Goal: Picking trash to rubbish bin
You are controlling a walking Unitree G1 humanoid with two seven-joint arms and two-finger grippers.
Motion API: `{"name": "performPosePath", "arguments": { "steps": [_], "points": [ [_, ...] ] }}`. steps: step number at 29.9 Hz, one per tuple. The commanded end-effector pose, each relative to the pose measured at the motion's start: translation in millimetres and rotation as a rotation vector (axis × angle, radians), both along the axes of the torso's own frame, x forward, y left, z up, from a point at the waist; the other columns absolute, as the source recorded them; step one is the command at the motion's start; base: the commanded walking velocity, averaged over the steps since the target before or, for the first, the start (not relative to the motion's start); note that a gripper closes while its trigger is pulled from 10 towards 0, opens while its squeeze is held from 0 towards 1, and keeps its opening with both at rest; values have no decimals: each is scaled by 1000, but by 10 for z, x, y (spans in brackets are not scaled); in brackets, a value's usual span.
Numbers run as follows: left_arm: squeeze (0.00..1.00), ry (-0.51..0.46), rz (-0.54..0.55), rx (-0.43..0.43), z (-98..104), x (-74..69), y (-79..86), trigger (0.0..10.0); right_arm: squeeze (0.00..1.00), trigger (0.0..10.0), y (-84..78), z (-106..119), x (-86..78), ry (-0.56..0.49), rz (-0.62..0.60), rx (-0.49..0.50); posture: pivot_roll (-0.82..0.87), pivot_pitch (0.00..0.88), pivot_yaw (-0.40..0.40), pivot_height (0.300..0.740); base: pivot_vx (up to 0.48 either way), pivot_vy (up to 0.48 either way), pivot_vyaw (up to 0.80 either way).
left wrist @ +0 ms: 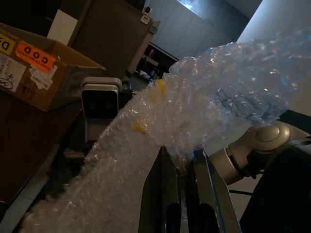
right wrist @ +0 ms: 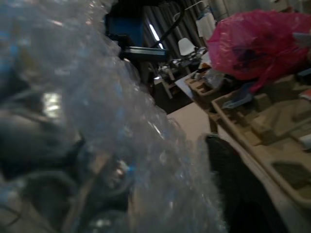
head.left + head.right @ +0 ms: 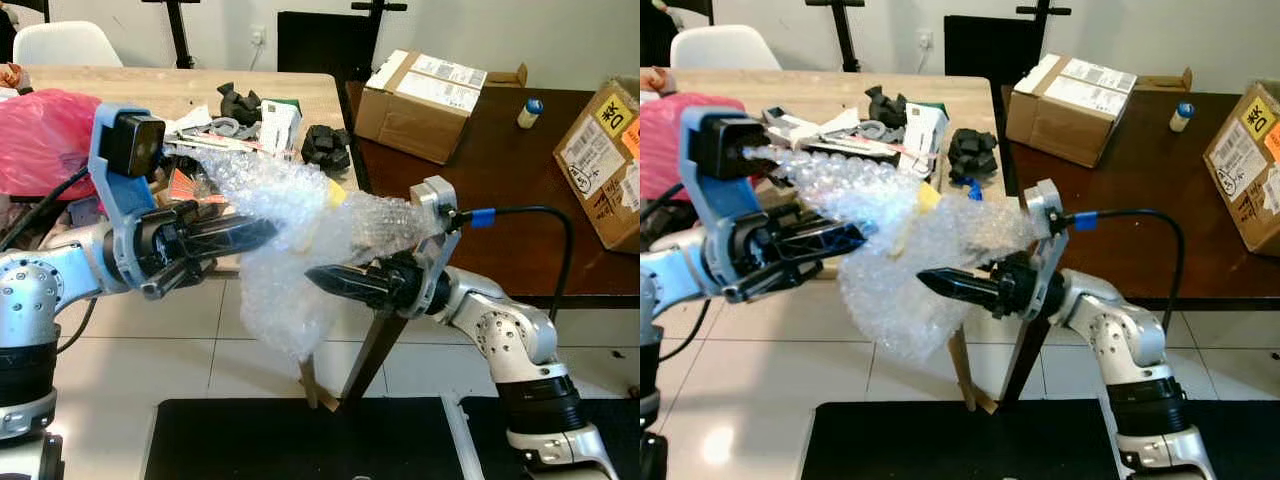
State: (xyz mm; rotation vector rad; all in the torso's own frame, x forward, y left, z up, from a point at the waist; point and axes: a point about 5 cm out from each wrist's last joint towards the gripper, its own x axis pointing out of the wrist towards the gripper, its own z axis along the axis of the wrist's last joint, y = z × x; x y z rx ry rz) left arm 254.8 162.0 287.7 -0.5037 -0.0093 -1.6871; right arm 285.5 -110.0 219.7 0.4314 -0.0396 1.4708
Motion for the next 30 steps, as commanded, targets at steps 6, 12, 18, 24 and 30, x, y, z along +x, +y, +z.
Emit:
{"name": "performPosePath", "arguments": {
  "steps": [6, 12, 18, 24, 30],
  "points": [
    [0, 10, 45, 31, -78, 45, -25, 0, 0, 0, -2, 84, -54, 1, 51, 45, -22, 132, -28, 740, 0, 0, 0],
    [522, 2, 70, 65, -108, 69, -26, 2196, 0, 0, -27, 106, -52, 18, 40, 63, -22, 130, -25, 740, 0, 0, 0],
    [1000, 4, 115, 88, -127, 112, -7, 10000, 0, 0, -44, 107, -40, 24, 32, 65, -20, 130, -25, 740, 0, 0, 0],
    [1000, -7, 189, 106, -130, 179, 91, 10000, 0, 0, -91, 104, -24, 42, 18, 66, -18, 132, -21, 740, 0, 0, 0],
    [0, -42, 346, 124, -110, 309, 248, 10000, 0, 0, -156, 79, -8, 53, -6, 60, -18, 132, -19, 740, 0, 0, 0]
  ]
}}
